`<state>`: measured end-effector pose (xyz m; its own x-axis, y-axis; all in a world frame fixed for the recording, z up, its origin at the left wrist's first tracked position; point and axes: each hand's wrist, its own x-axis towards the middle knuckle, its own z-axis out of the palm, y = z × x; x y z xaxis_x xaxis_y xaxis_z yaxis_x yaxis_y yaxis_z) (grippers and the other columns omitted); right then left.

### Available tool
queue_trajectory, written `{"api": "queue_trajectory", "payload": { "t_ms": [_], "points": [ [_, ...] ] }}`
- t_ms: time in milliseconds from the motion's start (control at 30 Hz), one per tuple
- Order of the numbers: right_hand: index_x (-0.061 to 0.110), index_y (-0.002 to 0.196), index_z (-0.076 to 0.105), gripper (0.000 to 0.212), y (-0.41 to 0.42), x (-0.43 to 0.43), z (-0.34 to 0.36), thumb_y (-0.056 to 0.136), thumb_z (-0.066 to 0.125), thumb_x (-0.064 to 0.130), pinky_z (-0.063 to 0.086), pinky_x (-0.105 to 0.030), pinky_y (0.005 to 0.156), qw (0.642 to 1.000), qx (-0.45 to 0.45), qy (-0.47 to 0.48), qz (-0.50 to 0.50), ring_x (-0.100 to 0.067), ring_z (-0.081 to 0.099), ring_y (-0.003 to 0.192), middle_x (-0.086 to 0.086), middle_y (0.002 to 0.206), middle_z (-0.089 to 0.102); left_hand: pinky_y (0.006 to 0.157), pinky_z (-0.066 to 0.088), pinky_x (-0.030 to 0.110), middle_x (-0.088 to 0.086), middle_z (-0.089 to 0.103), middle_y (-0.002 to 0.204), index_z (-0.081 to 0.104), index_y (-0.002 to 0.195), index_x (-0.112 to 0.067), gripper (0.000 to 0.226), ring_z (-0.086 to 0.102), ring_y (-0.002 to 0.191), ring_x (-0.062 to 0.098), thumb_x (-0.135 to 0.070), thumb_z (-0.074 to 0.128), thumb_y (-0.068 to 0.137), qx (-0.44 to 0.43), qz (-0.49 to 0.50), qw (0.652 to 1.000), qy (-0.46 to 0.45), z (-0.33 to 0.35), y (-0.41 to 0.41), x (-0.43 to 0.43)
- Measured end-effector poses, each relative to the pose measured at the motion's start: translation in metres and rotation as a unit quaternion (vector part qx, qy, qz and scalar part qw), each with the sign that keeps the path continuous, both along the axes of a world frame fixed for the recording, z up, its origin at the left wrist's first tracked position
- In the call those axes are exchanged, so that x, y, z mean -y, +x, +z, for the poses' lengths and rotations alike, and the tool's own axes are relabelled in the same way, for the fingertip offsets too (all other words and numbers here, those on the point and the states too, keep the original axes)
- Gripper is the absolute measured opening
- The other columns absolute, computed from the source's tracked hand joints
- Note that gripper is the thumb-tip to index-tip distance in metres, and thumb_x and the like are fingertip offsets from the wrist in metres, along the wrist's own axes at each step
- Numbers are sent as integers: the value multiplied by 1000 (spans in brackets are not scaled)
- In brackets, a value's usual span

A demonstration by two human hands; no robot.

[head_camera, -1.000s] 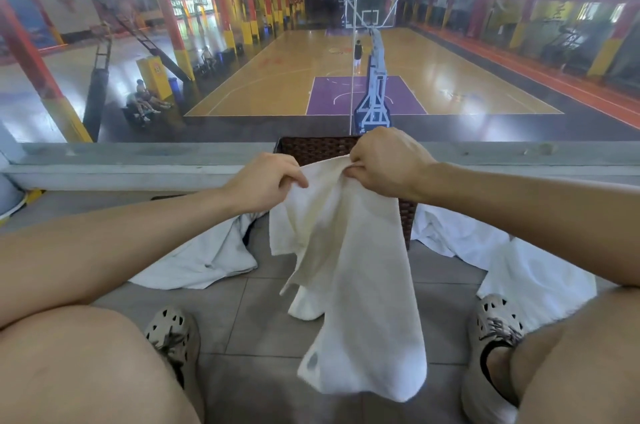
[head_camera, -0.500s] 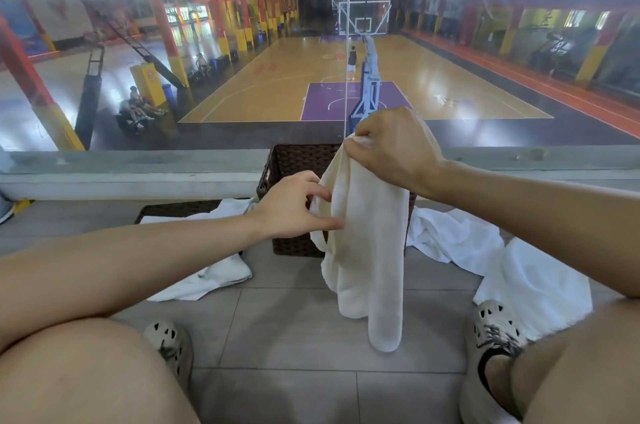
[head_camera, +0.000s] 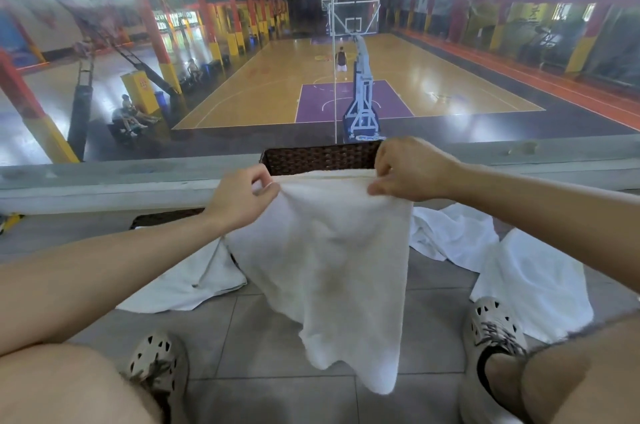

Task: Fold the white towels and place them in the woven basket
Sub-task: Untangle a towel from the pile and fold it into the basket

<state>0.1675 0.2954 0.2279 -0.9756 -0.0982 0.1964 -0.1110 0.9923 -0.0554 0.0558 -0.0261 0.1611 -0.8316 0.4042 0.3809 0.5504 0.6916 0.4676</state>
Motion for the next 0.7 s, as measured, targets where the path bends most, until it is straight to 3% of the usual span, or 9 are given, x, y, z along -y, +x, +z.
{"api": "queue_trajectory", "payload": {
  "t_ms": [67,133,233,333,433,533,633,700],
  "points": [
    [10,57,53,63,-3,-14,-15,81,61,66,57,-44,66,998,54,28,19,-30,61,66,-13,70,62,67,39,20,-17,67,84,62,84,-29,25,60,79,3,-45,71,101,-21,-30,999,-34,6,2,6],
    [10,56,45,64,-2,-21,-21,93,65,58,47,-43,63,993,108,36,41,-28,47,60,-12,65,48,69,41,23,-18,67,85,61,84,-32,26,61,80,2,-50,71,99,-44,-67,995,-67,8,3,12],
    [13,58,50,60,-7,-25,-24,98,66,55,50,-45,68,987,145,49,46,-23,45,64,-8,68,46,72,47,27,-15,68,82,65,84,-30,28,62,80,4,-55,74,94,-69,-97,990,-80,13,4,20],
    [14,57,55,59,-10,-24,-26,96,66,56,54,-46,79,995,83,50,14,-22,52,65,-12,71,60,72,46,21,-17,70,81,72,83,-28,22,63,79,1,-46,84,88,-61,-104,989,-91,26,5,22],
    [17,58,66,57,-9,-29,-20,96,65,59,41,-39,90,995,-14,95,-15,-18,55,83,4,68,67,75,46,30,-16,73,88,75,89,-31,11,63,81,1,-29,85,92,-18,-108,985,-137,30,1,28],
    [21,64,71,49,-9,-40,-20,97,66,57,44,-41,97,994,-14,108,-17,-17,59,88,5,76,70,84,47,33,-13,73,97,73,97,-33,14,63,87,6,-20,76,100,-14,-88,984,-154,25,-1,35],
    [23,66,69,45,-6,-41,-33,93,64,60,52,-41,87,990,49,124,38,-15,62,84,8,81,71,80,47,29,-8,73,103,70,102,-30,13,63,88,9,-18,66,106,-22,-69,991,-113,27,1,31],
    [23,72,73,38,0,-36,-43,93,70,55,54,-38,77,991,107,71,46,-17,64,79,6,82,73,76,43,28,-8,69,103,63,104,-29,12,60,86,9,-19,59,110,-42,-67,992,-96,31,5,23]
  ]
}}
